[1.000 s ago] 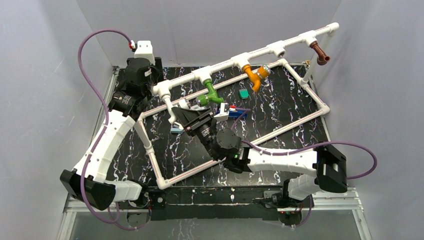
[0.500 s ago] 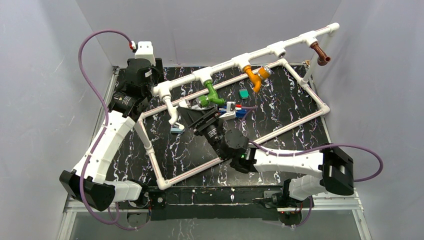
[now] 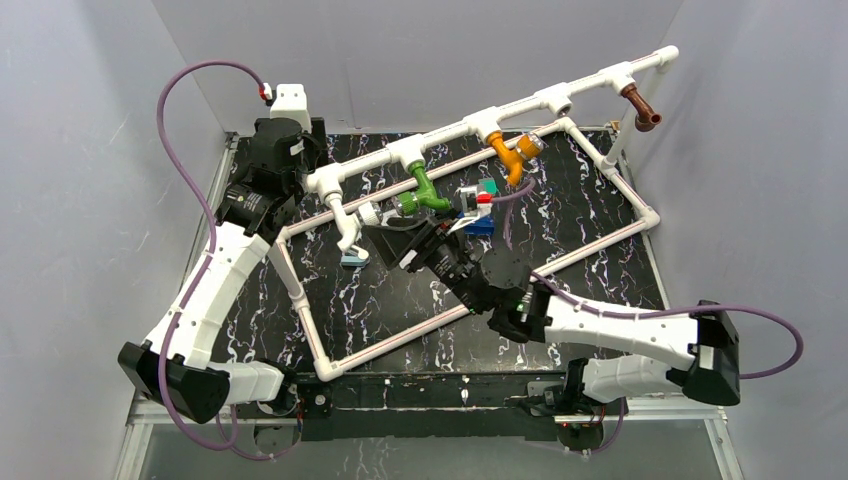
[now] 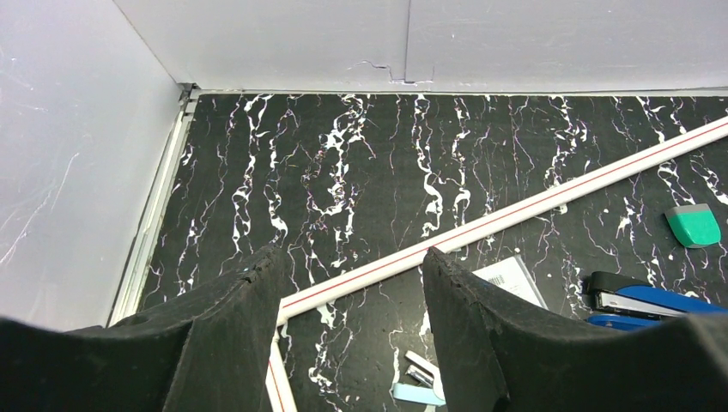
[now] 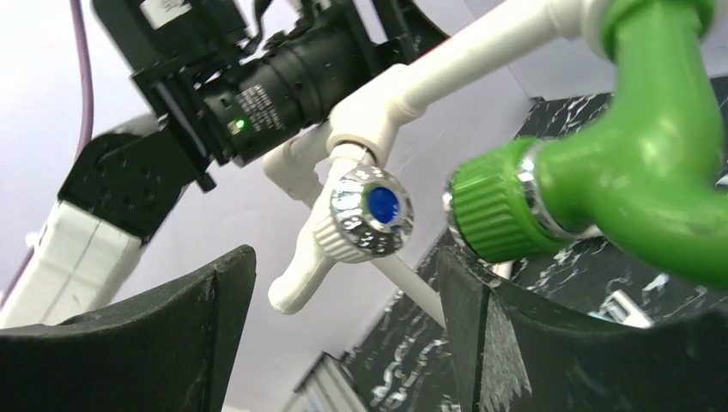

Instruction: Install the water faucets

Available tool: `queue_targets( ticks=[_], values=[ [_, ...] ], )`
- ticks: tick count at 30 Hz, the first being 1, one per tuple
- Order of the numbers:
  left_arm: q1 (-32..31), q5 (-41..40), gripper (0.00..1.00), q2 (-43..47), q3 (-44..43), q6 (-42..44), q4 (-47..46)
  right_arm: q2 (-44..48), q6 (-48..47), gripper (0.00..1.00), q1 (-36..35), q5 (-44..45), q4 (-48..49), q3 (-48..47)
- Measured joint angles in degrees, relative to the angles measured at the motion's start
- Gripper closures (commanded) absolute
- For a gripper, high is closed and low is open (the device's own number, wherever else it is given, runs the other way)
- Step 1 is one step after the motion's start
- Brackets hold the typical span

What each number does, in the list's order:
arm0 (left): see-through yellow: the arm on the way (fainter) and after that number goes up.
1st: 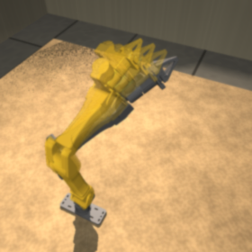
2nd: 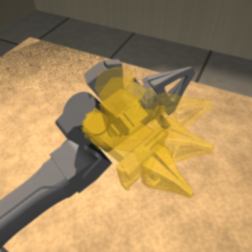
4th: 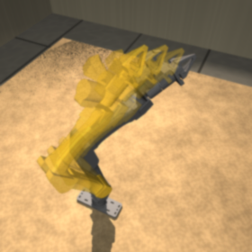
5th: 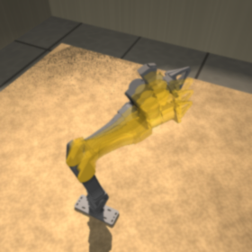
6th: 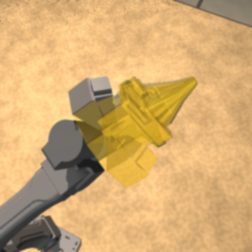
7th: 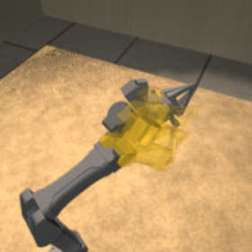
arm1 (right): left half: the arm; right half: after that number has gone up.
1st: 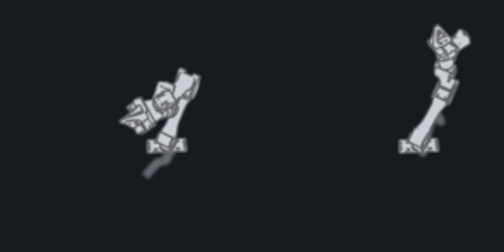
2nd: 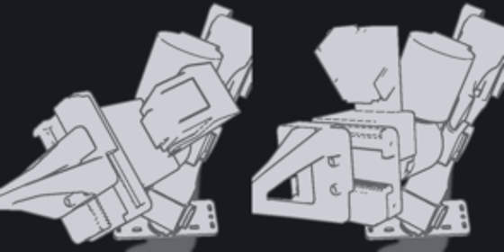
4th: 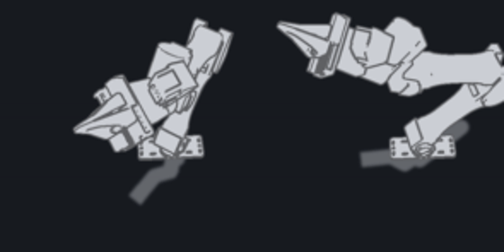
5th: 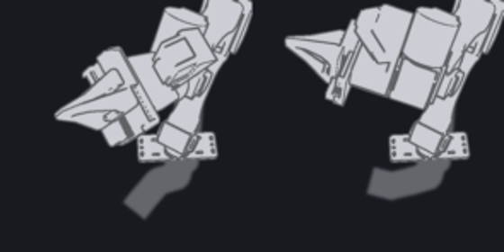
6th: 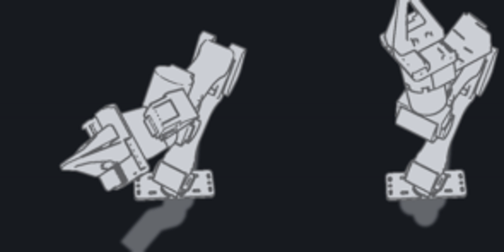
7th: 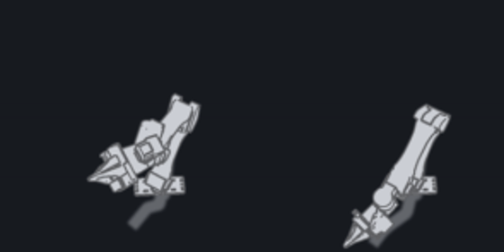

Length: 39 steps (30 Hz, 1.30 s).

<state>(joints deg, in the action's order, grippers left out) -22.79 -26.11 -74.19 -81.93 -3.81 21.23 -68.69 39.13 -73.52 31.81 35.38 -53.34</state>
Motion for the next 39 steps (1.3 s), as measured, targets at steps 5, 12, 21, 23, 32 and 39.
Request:
queue_targets(
  ticks=[5,12,21,23,32,39],
  values=[
    [0.0,0.0,0.42,0.0,-0.04,0.0,0.17,2.91,-11.13,0.18,0.02,-7.08,-7.48,-4.33],
    [0.0,-0.02,0.42,-0.11,-0.15,0.0,0.26,4.09,-27.5,0.17,0.02,-17.27,-21.84,-14.45],
    [0.0,-0.02,0.42,-0.2,-0.2,0.0,0.31,4.48,-51.58,0.17,0.02,-26.62,-33.68,-19.34],
    [0.0,-0.02,0.42,-0.22,-0.2,0.02,0.28,4.48,-57.77,0.17,0.02,-28.72,-35.5,-19.34],
    [0.0,-0.15,0.42,-0.5,-0.46,0.13,0.57,4.13,-88.08,0.2,-0.72,-33.92,-37.86,-19.39],
    [-0.02,-0.46,0.42,-0.76,-0.68,0.22,0.83,-0.81,-107.95,0.18,-3.56,-28.74,-36.72,-19.65]
  ],
)
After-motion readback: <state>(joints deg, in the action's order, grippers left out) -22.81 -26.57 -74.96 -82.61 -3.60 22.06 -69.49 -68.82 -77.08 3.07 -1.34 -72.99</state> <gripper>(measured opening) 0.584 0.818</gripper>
